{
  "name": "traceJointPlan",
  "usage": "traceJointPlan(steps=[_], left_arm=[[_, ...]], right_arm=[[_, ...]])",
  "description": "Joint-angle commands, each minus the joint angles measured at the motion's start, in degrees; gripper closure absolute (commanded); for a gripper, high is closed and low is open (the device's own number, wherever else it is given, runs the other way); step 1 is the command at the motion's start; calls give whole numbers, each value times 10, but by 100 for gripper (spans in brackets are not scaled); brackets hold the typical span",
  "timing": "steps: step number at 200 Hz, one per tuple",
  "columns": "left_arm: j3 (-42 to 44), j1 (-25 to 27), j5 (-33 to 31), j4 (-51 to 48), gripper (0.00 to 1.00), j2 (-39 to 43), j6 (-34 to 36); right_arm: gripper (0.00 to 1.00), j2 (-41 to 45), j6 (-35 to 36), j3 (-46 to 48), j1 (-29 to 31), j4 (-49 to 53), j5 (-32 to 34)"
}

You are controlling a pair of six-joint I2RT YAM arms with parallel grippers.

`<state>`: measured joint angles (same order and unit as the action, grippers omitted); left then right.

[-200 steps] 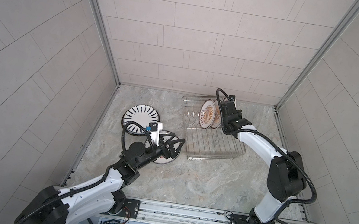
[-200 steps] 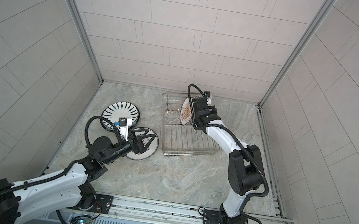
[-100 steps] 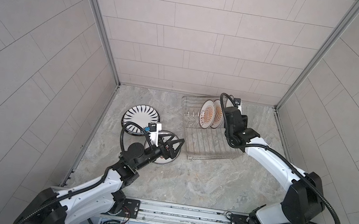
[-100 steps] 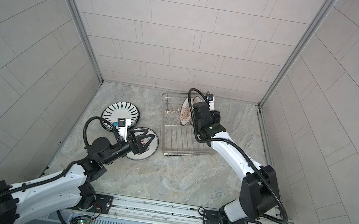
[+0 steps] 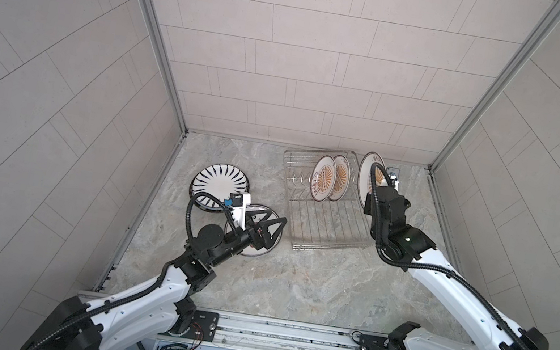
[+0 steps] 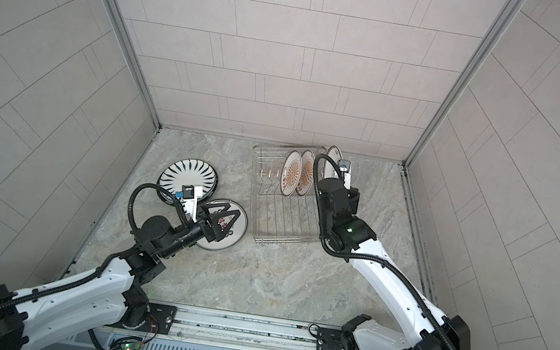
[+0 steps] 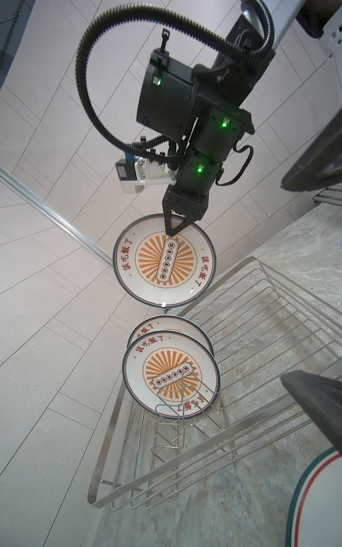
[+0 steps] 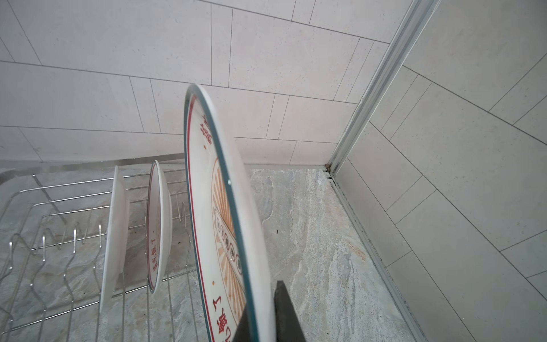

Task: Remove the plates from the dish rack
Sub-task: 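Lift the sunburst plate out of the rack toward the left gripper with the right gripper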

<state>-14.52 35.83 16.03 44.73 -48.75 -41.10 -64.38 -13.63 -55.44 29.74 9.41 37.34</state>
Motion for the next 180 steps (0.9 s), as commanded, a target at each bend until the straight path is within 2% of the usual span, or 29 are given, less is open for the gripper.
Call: traceJointPlan(steps=[1,62,103,120,139,164,180], left_arm=[[5,4,3,24,0,5,-1],[4,4,4,36,0,-10,-1],[9,4,14,50,0,-21,2],[25,4,21,96,0,-26,7],[52,3,-3,154,0,-28,-1],[42,3,-8,107,0,-21,12],[46,4,8,136,0,-27,24]], right_arm=[[97,55,-16,17,3,-40,-38],[97,141,-33,60,2,-43,-153],[98,165,-55,78,1,-63,-299],[98,173,-67,88,1,-80,-361],[98,179,-81,98,1,-93,-418],[98,192,-98,116,1,-120,-482],[98,200,-107,126,1,-136,-531]])
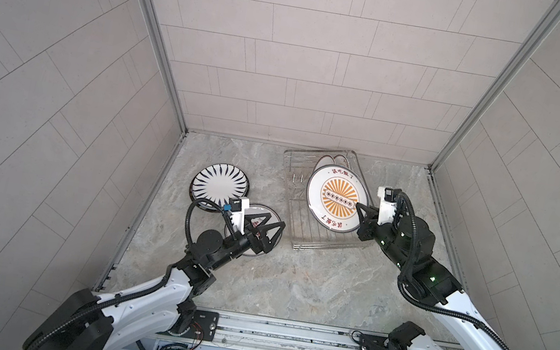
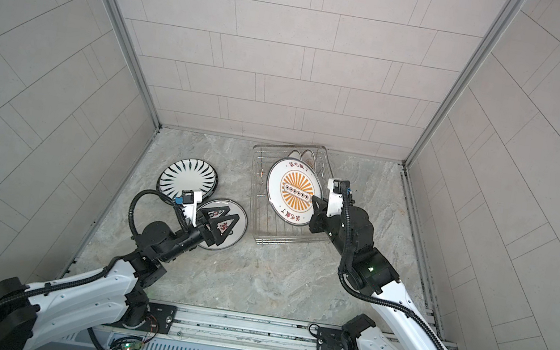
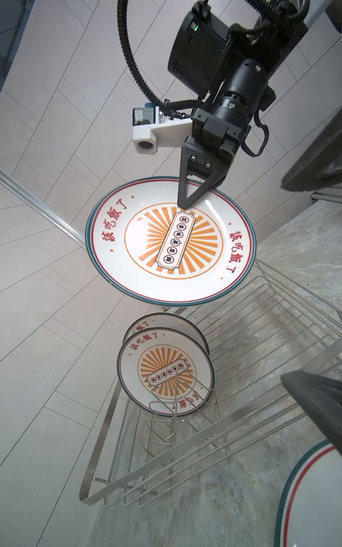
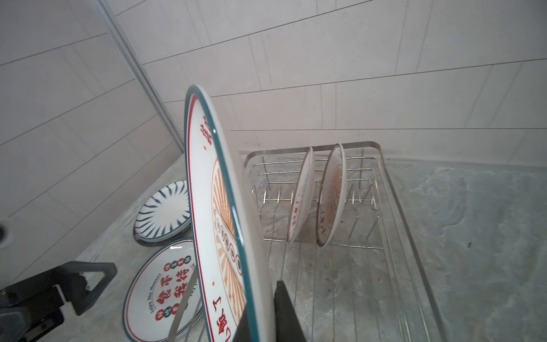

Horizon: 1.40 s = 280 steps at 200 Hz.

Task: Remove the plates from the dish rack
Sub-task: 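Lift the sunburst plate out of the rack toward the left gripper with the right gripper, then grip the sunburst plate rim with the left gripper while the right holds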

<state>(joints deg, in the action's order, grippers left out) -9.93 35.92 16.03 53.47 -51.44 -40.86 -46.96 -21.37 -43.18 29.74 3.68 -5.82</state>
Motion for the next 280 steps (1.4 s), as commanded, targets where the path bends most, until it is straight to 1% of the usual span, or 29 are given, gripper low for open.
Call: traceJointPlan(steps=[1,21,42,60,83,107,126,137,140,148,156,180,219,233,237,280], left_arm=[[1,3,9,51,0,0,22],[8,6,11,62,0,16,13],[-1,6,10,14,0,40,19],[-12,6,36,-2,2,44,22],[-16,8,63,24,3,32,9],[-17,8,60,31,6,22,4],[-16,8,61,37,12,16,-3],[-14,8,60,44,18,13,-4],[-14,8,59,46,19,13,-17],[-12,8,55,49,21,14,-23],[-9,8,47,49,23,16,-27],[-4,7,19,49,35,23,-36],[-9,8,34,49,58,20,-48],[-11,8,38,50,70,17,-52],[-11,8,37,49,73,17,-53],[-5,8,35,52,77,26,-56]], right_arm=[[98,26,-30,4,1,-80,-101],[98,35,-48,17,1,-104,-151],[98,38,-70,35,1,-155,-201],[99,26,-89,40,5,-180,-233],[99,4,-99,42,20,-202,-251],[99,-4,-92,44,40,-205,-243],[99,-5,-86,47,50,-206,-237],[99,-7,-84,50,51,-207,-233],[99,-7,-82,50,52,-206,-232],[99,-7,-80,53,52,-207,-227],[99,-6,-77,57,52,-208,-222],[99,-9,-76,64,52,-216,-222],[99,-16,-76,70,61,-223,-223],[99,-19,-73,71,65,-223,-217],[99,-22,-73,71,66,-224,-215],[99,-38,-68,70,67,-223,-205]])
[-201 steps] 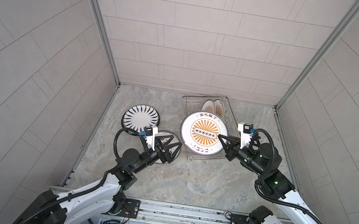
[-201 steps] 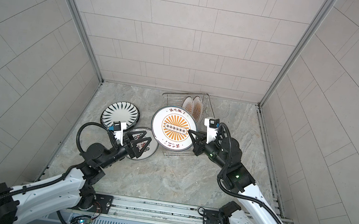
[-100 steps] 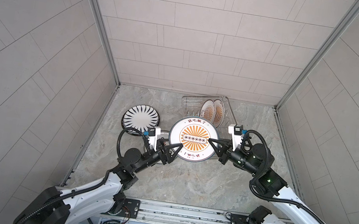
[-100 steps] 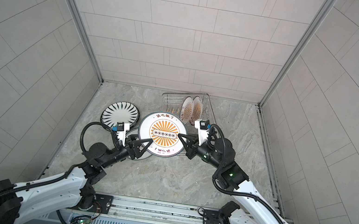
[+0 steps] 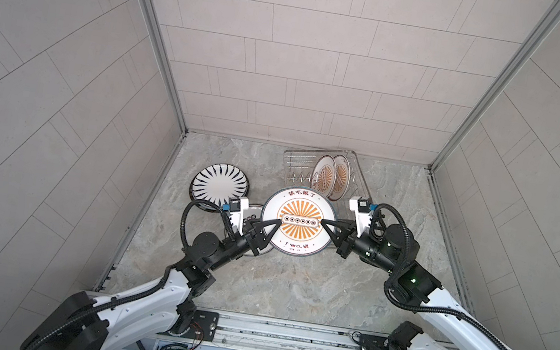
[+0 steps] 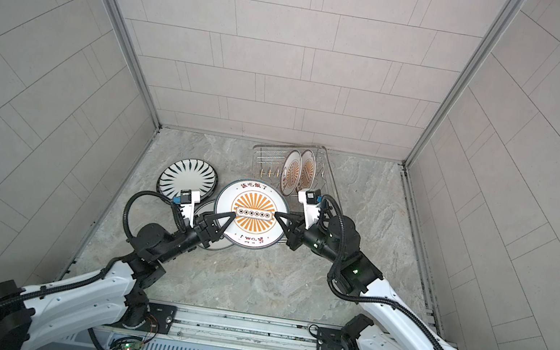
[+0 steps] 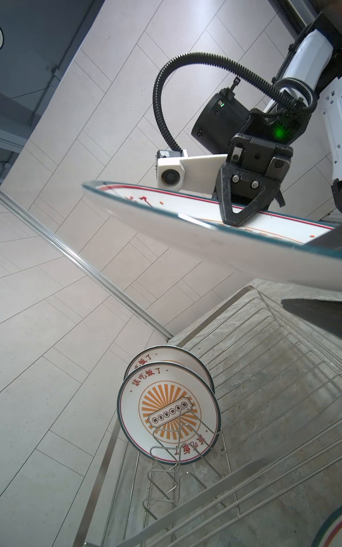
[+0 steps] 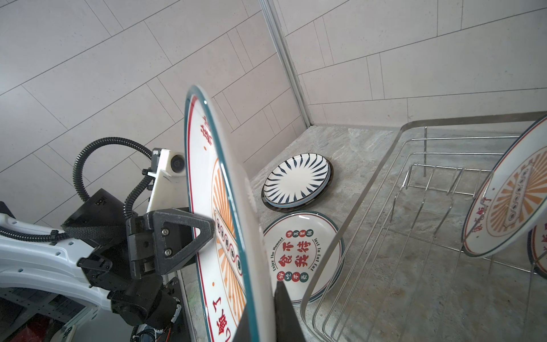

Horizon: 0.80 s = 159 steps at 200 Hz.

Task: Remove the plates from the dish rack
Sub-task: 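Grip the sunburst plate rim with the left gripper while the right holds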

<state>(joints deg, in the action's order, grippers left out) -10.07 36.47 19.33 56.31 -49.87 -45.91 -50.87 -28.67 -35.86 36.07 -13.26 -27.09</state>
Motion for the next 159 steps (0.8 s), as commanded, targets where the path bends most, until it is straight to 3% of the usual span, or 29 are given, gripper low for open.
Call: traceJointPlan(steps=[1,47,91,136,159], left_arm=[[-4,3,1,23,77,11,-6],[-1,2,-8,-2,92,31,-6],[-1,3,-13,-4,99,23,-6],[3,3,-36,-3,100,20,-15],[7,1,-44,-2,100,20,-14]], right_arm=[[99,1,5,-4,3,-54,8],[97,-9,10,-5,10,-47,22],[90,-19,28,-2,31,-39,54],[60,-48,29,-10,39,-34,64],[20,-53,33,-15,45,-18,75]])
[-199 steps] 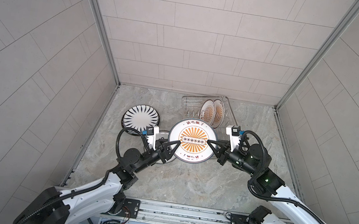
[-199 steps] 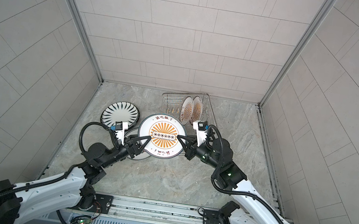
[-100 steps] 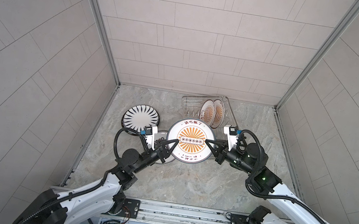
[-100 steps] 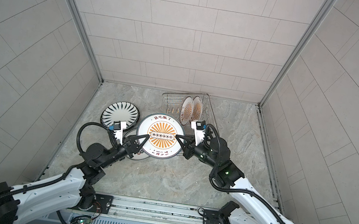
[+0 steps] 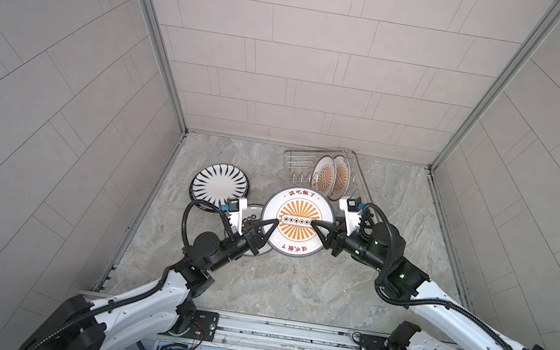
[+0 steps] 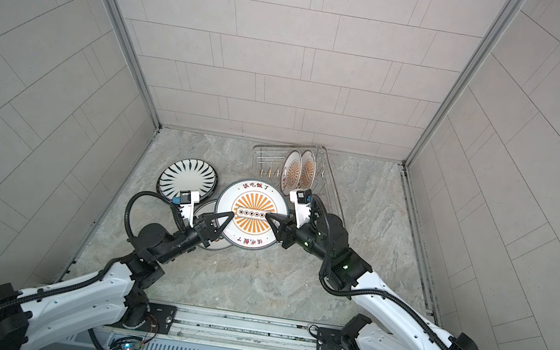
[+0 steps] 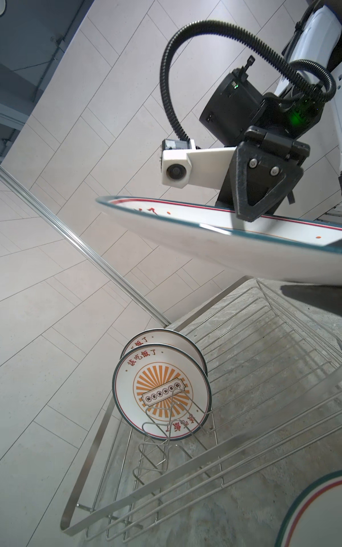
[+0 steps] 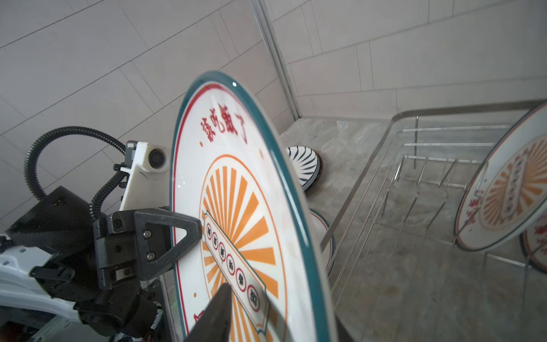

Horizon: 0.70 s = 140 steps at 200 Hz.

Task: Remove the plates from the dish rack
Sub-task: 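Grip the sunburst plate rim with the left gripper while the right holds, then lower the sunburst plate onto the plate stack with the left gripper while the right withdraws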

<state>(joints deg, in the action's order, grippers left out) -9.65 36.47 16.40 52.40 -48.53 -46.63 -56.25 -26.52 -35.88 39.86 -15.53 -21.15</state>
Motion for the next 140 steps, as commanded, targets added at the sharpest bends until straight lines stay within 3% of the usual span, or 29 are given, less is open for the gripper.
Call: traceJointPlan(steps=[1,9,14,86,140], left_arm=[[3,2,-15,37,100,6,-7],[4,2,-16,37,100,8,-7],[4,2,-16,36,100,9,-7],[4,-24,-33,13,100,9,-21],[15,-107,-34,-14,100,21,-90]], right_arm=[[20,1,11,-15,7,5,16],[2,0,10,-19,10,20,31],[1,0,9,-20,10,28,38],[0,18,8,-4,13,33,89],[0,12,17,-13,26,35,103]])
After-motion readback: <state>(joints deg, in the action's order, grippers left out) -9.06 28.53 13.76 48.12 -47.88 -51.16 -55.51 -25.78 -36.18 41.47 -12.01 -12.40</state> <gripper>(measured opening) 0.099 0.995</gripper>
